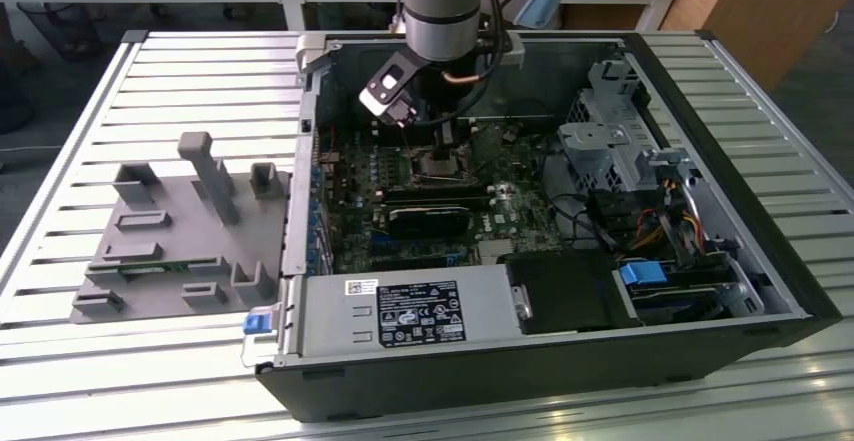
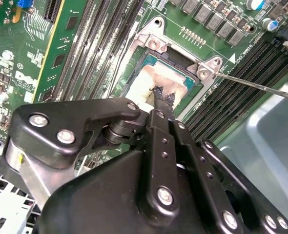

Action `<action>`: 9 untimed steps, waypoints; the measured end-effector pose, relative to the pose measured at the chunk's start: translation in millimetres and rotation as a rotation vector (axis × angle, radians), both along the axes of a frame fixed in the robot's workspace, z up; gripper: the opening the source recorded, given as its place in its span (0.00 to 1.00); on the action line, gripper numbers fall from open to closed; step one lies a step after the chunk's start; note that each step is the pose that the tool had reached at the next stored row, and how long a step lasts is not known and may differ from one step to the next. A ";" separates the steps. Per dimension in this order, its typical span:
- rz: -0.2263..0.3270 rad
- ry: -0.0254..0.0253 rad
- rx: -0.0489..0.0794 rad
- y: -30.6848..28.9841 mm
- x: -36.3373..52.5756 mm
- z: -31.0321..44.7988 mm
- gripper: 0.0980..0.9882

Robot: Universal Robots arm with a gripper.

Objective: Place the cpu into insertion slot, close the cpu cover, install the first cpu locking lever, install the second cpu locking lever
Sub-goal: 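Close the cpu cover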

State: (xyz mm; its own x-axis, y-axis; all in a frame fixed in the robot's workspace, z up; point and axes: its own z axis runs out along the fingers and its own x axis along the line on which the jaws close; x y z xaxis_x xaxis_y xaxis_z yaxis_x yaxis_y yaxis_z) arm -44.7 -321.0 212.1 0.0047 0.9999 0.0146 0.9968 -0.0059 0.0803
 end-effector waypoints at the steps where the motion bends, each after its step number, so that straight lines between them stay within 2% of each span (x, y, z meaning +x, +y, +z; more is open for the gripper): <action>1: 0.000 0.0000 0.000 0.0 0.0 0.3 0.01; 9: 0.000 0.0000 0.000 0.0 0.0 4.1 0.01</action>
State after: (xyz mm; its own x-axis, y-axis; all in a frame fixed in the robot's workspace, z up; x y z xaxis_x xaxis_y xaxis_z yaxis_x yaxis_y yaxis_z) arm -44.7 -321.0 216.2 0.0048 0.9999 0.0146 0.9968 -0.0059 0.0803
